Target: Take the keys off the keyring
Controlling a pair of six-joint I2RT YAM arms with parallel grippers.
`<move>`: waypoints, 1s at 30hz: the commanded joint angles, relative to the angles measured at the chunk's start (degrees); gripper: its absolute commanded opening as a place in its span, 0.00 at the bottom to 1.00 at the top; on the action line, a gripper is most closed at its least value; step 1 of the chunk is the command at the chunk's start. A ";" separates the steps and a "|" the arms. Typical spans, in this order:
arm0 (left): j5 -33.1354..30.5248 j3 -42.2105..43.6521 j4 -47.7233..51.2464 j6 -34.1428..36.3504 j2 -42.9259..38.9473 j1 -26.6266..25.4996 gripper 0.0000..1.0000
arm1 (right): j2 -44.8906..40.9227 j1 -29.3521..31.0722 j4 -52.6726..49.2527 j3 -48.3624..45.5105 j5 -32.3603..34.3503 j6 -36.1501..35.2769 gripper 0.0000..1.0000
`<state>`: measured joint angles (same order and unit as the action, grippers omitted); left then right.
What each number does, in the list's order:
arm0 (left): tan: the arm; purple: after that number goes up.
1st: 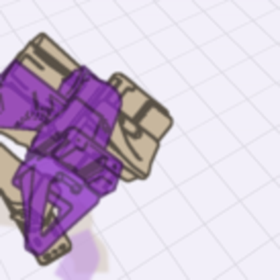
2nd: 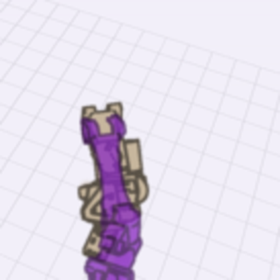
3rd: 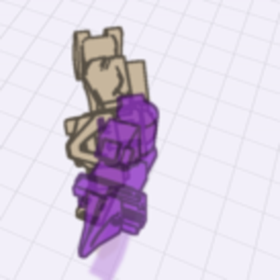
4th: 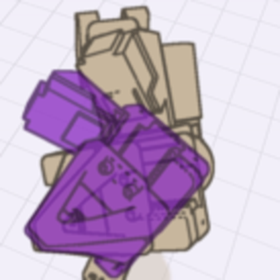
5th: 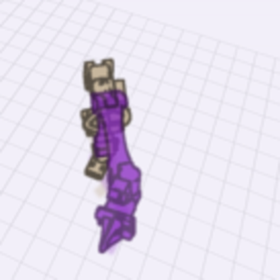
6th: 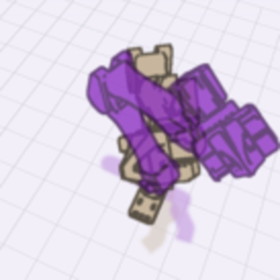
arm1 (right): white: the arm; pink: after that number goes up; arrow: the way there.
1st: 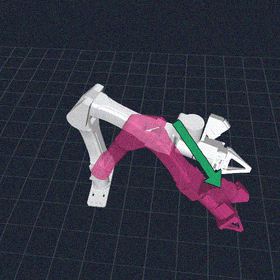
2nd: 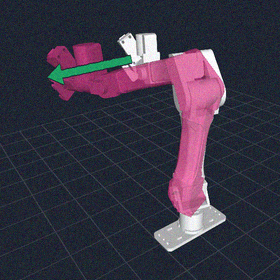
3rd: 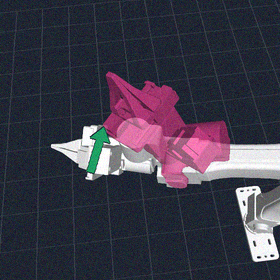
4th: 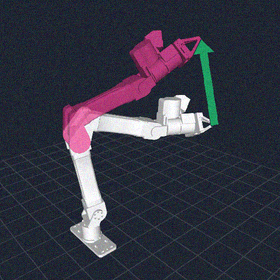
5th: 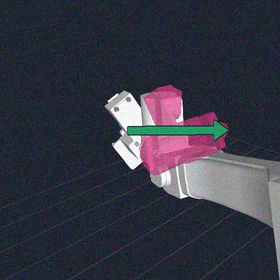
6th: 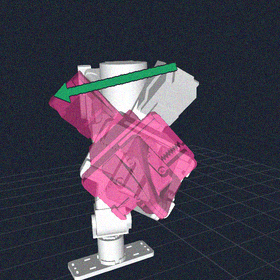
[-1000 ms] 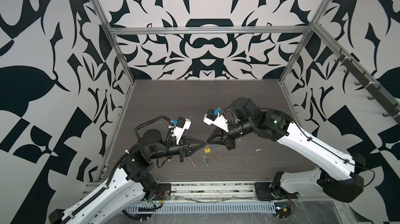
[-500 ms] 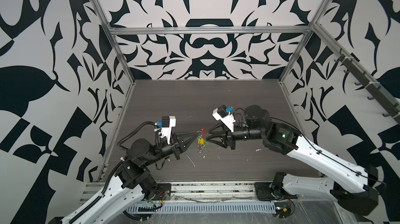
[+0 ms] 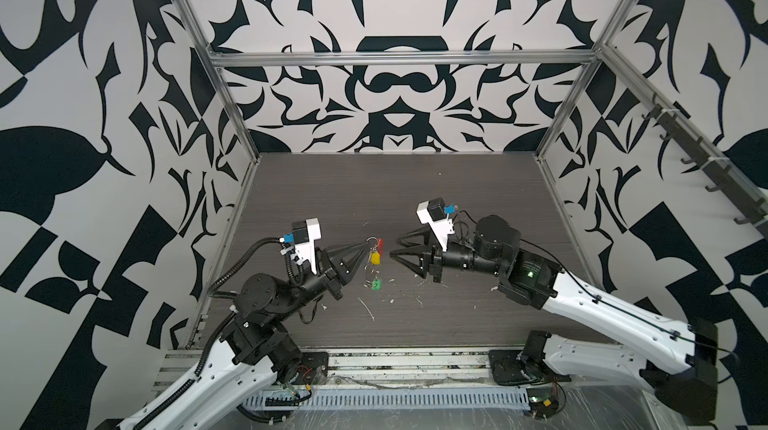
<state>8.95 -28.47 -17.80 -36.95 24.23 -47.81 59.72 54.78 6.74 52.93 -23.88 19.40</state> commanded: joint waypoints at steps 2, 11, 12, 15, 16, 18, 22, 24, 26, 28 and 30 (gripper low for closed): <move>0.43 0.78 -4.01 -0.23 0.00 -0.18 0.00 | 0.58 1.06 7.72 -0.02 -2.54 1.16 0.47; 1.73 1.23 -5.25 -0.40 0.46 -0.13 0.00 | 2.31 2.62 9.03 -0.10 -3.73 0.70 0.48; 1.78 1.22 -5.30 -0.45 0.40 -0.18 0.00 | 2.46 2.68 9.08 -0.16 -3.72 0.65 0.47; 2.15 1.34 -5.57 -0.49 0.55 -0.17 0.00 | 2.68 2.78 9.26 -0.41 -3.63 0.52 0.47; 2.24 1.40 -5.68 -0.49 0.56 -0.17 0.00 | 2.76 2.87 9.32 -0.42 -3.54 0.49 0.47; 2.47 1.38 -5.76 -0.55 0.56 -0.13 0.00 | 2.85 2.88 9.34 -0.63 -3.63 0.47 0.46; 2.50 1.57 -5.85 -0.58 0.29 -0.18 0.00 | 3.27 3.05 9.58 -0.84 -3.63 0.59 0.43; 2.58 1.70 -6.09 -0.58 0.21 -0.13 0.00 | 3.51 3.17 9.98 -1.07 -3.80 0.66 0.43; 2.65 1.84 -6.21 -0.64 0.21 -0.18 0.00 | 3.95 3.22 10.21 -1.03 -3.89 0.73 0.42; 2.82 1.92 -6.35 -0.67 0.29 -0.18 0.00 | 4.25 3.29 10.50 -1.07 -3.98 0.76 0.41; 2.90 1.93 -6.36 -0.76 0.29 -0.18 0.00 | 4.51 3.31 10.82 -1.06 -4.00 0.82 0.39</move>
<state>11.27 -26.72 -21.21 -37.36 25.15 -47.81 64.34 57.65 13.67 51.66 -27.07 20.05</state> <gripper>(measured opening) 0.046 0.399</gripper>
